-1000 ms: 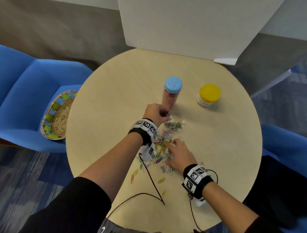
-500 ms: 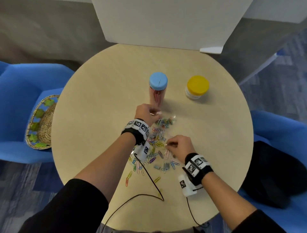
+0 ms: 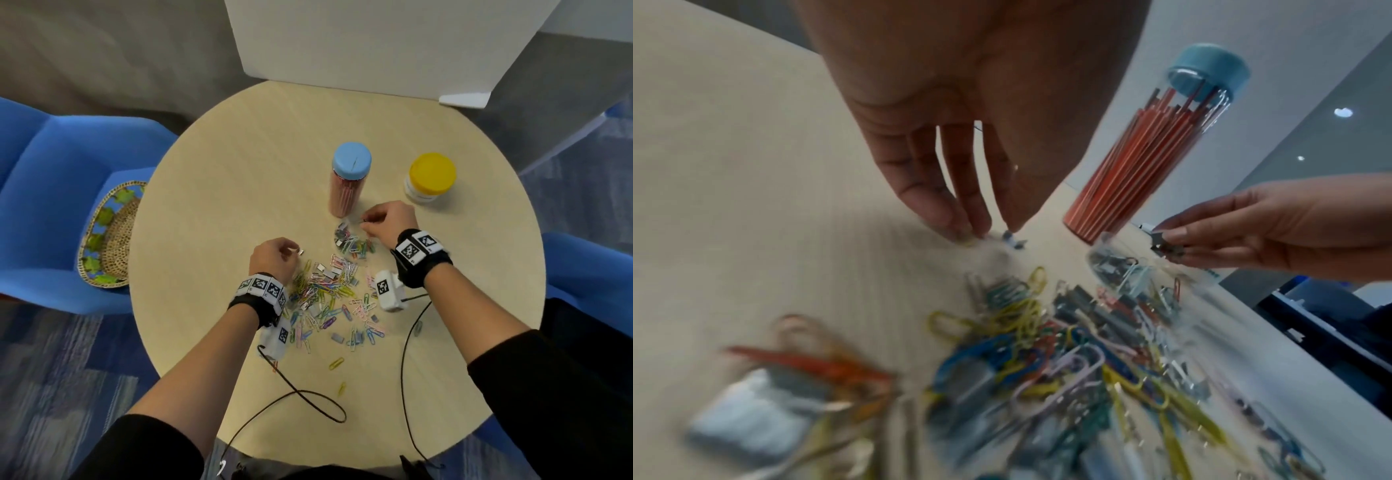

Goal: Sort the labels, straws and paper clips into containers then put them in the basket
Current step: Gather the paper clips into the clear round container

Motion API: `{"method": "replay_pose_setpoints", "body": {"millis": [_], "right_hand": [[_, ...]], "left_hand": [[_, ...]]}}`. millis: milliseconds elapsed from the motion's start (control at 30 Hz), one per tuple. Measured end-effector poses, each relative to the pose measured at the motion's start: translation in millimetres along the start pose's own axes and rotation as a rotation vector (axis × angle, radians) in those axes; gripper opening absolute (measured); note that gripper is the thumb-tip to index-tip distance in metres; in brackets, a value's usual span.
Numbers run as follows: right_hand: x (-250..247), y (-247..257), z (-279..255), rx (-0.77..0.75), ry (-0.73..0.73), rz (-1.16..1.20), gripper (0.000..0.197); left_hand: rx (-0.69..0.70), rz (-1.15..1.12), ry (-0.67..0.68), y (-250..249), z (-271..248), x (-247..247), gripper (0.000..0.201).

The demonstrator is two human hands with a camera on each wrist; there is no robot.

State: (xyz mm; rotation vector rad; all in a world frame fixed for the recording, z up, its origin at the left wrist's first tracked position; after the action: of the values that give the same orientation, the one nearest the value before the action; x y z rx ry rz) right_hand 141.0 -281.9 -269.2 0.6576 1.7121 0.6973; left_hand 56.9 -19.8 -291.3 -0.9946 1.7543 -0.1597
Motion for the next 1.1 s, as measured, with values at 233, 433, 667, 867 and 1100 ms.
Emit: {"method": "replay_pose_setpoints", "body": {"millis": [233,433,667,867,1100], "right_hand": [[-11,4,-18,-0.067,-0.043,-0.135,0.006],[21,-43,-111,0.201,0.361,-0.226,0.013],[72,-39,-185,0.103,0.460,-0.284,0.102],[91,-10,-181,-0.073,0.267,-0.245,0.085],[94,5,-171,-0.284,0.239,-0.362,0.022]], "left_hand": [[0.046,0.172,-0.017,19,-14,-3,0.030],[0.084,0.265,0.068,17,-31,4,0.077],[0.239,0.439,0.300,20,-72,49,0.107],[0.243,0.345,0.214,17,-89,51,0.050],[0.237,0.279,0.123,12,-88,36,0.016]]}}
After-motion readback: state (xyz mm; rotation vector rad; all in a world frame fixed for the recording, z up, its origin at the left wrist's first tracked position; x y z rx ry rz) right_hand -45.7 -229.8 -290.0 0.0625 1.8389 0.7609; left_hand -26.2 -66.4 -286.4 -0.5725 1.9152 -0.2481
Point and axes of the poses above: each hand's wrist, its own z-axis towards the middle knuckle, its own x-axis out of the palm, y = z × x, the point moved 10 cm from there along z, towards the middle knuckle, and after that the axes turned 11 degrees about -x, right-handed, at the moved point
